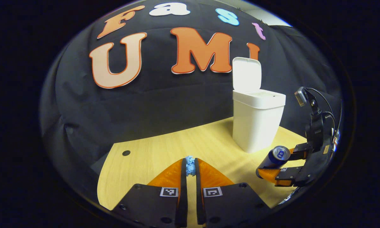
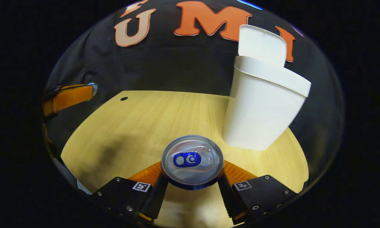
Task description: Press the lid of the desktop garbage bin to open it, pick up the crumpled paper on the desktop and throw it into the bin, then pick up the pop can on the desktop and drop it into the bin, and finally close the garbage bin lid.
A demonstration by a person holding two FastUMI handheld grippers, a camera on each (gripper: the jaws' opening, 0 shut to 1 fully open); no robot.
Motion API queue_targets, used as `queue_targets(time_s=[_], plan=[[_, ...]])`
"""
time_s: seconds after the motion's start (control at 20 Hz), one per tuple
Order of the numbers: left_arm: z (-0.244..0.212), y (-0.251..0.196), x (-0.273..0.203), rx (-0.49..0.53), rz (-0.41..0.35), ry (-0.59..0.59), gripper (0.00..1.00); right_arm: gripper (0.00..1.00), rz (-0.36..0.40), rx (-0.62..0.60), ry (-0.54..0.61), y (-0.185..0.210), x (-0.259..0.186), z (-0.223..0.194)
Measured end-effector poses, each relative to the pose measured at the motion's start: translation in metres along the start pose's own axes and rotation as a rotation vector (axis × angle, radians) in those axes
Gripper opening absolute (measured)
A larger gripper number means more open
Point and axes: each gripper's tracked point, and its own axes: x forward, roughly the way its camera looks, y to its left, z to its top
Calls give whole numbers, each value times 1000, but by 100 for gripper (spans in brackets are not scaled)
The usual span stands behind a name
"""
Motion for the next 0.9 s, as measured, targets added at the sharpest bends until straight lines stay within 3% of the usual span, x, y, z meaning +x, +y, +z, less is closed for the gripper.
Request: queue_targets(time_s=[0.9], plan=[[167, -161, 76, 87, -219, -253, 15, 80, -155, 162, 14, -138, -51, -38]])
